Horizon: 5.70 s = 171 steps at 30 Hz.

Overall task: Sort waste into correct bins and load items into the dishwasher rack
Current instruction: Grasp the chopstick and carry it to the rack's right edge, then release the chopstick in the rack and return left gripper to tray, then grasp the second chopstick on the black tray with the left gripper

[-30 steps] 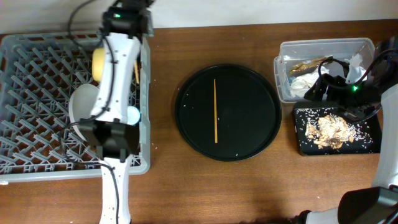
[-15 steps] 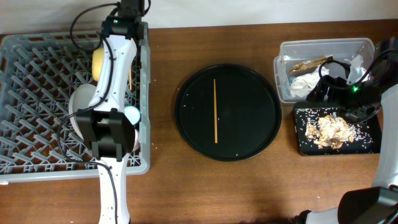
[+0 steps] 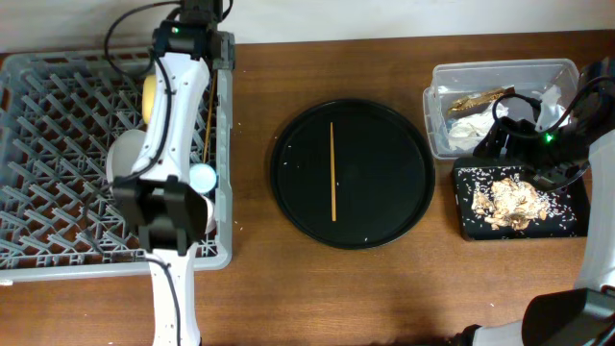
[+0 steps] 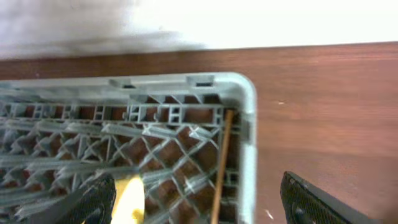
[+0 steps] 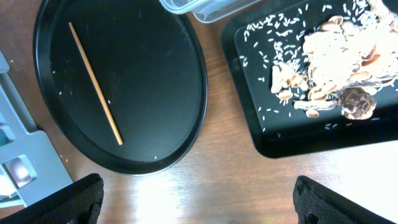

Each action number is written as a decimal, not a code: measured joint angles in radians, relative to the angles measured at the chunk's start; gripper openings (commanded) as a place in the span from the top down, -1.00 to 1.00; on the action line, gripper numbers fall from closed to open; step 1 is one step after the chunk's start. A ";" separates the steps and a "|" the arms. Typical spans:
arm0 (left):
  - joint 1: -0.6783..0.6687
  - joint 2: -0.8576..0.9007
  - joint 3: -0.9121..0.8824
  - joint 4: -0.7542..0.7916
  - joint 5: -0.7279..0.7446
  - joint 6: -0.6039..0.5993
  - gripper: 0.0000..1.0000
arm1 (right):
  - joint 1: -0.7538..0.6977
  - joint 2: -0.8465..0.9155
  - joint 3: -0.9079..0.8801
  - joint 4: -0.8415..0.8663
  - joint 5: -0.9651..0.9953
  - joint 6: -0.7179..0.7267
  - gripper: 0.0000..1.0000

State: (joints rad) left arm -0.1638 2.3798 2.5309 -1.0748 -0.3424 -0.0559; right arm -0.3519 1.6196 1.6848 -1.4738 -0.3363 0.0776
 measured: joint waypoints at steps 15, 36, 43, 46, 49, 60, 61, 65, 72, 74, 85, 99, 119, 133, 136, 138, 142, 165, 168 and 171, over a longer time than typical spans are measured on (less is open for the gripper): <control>-0.285 -0.180 0.055 -0.303 0.265 -0.042 -0.70 | 0.000 0.000 0.000 -0.027 0.000 0.001 -0.97; -0.438 0.082 0.051 -0.324 0.288 -0.134 -0.62 | 0.000 0.000 0.000 -0.026 0.000 0.000 -0.97; -0.463 0.195 0.051 -0.358 0.294 -0.193 -0.37 | 0.000 0.000 0.000 -0.026 0.000 0.000 -0.97; -0.463 0.209 0.050 -0.358 0.294 -0.228 -0.37 | 0.000 0.000 0.000 -0.026 0.000 0.001 -0.97; -0.463 0.220 0.050 -0.358 0.294 -0.248 -0.37 | 0.000 0.000 0.000 -0.026 0.000 0.001 -0.97; -0.463 0.263 0.050 -0.358 0.294 -0.257 -0.36 | 0.000 0.000 0.000 -0.027 0.000 0.000 -0.97; -0.463 0.263 0.050 -0.359 0.294 -0.258 -0.37 | 0.000 0.000 0.000 -0.027 0.000 0.001 -0.97; -0.463 0.263 0.050 -0.359 0.294 -0.259 -0.37 | 0.000 0.000 0.000 -0.027 0.000 0.000 -0.97; -0.463 0.263 0.050 -0.359 0.294 -0.259 -0.37 | 0.000 0.000 0.000 -0.027 0.000 0.001 -0.97; -0.463 0.263 0.050 -0.359 0.294 -0.259 -0.37 | 0.000 0.000 0.000 -0.027 0.000 0.000 -0.97; -0.463 0.263 0.050 -0.353 0.294 -0.259 -0.37 | 0.000 0.000 0.000 -0.026 0.012 0.001 -0.97; -0.463 0.263 0.050 -0.327 0.286 -0.350 -0.23 | 0.000 0.000 0.000 -0.027 0.022 0.001 -0.97; -0.463 0.263 0.050 -0.312 0.282 -0.394 0.10 | 0.000 0.000 0.000 -0.027 0.022 0.001 -0.97; -0.463 0.300 0.050 -0.301 0.283 -0.381 0.22 | 0.000 0.000 0.000 -0.027 0.023 0.001 -0.97; -0.463 0.328 0.051 -0.308 0.282 -0.377 0.22 | 0.000 0.000 0.000 -0.027 0.022 0.000 -0.97; -0.463 0.328 0.051 -0.310 0.282 -0.375 0.22 | 0.000 0.000 0.000 -0.026 0.023 0.001 -0.97; -0.463 0.328 0.051 -0.312 0.283 -0.375 0.29 | 0.000 0.000 0.000 -0.026 0.023 0.001 -0.97; -0.434 0.347 0.332 -0.460 0.283 -0.343 0.99 | 0.000 0.000 0.000 -0.027 0.023 0.000 -0.97; -0.430 0.347 0.457 -0.499 0.281 -0.320 0.99 | 0.000 0.000 0.000 -0.027 0.023 0.000 -0.97; -0.430 0.347 0.552 -0.533 0.279 -0.306 0.99 | 0.000 0.000 0.000 -0.027 0.023 0.000 -0.97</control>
State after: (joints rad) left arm -0.5934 2.7266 3.0833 -1.6073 -0.0635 -0.3614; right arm -0.3519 1.6196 1.6848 -1.5005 -0.3138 0.0780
